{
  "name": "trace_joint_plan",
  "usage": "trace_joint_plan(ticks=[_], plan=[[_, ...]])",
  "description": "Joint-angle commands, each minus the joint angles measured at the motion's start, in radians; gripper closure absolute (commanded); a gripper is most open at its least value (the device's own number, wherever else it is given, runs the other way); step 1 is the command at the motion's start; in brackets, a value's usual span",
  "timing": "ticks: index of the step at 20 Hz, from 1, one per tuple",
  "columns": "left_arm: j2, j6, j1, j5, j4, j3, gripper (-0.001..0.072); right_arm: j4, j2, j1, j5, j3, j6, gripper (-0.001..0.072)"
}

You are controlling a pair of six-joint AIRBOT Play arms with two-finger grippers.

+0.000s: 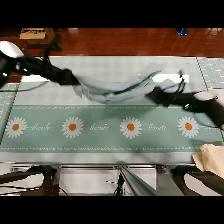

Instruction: Fold the shirts.

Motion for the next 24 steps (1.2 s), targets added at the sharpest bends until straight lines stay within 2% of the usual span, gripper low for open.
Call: trace_joint_plan(ticks=[1, 4, 8, 16, 19, 22, 24], plan=[[0.068, 0.000, 0.047, 0.019, -0.076, 0.185, 0.0685, -0.018, 0.200, -0.122, 0.129, 0.182, -0.005, 0.0683], [0.175, -0.083, 0.124, 0.139, -0.099, 0.384, 0.0685, -0.023, 0.356, -0.241, 0.139, 0.357, 0.034, 0.0683], [0.362, -0.142, 0.213, 0.301, -0.097, 0.499, 0.0685, -0.030, 0.500, -0.386, 0.140, 0.533, 0.100, 0.0683], [0.744, -0.161, 0.225, 0.314, -0.068, 0.501, 0.0685, -0.071, 0.562, -0.446, 0.195, 0.846, 0.196, 0.0684], [0.851, -0.270, 0.225, 0.209, 0.065, 0.500, 0.0685, -0.225, 0.562, -0.446, 0.353, 0.945, 0.259, 0.0684], [0.906, -0.394, 0.225, -0.032, 0.166, 0.498, 0.0685, -0.439, 0.562, -0.446, 0.579, 1.016, 0.281, 0.0684], [0.908, -0.417, 0.227, -0.183, 0.178, 0.495, 0.0685, -0.570, 0.560, -0.446, 0.700, 1.020, 0.283, 0.0684]])
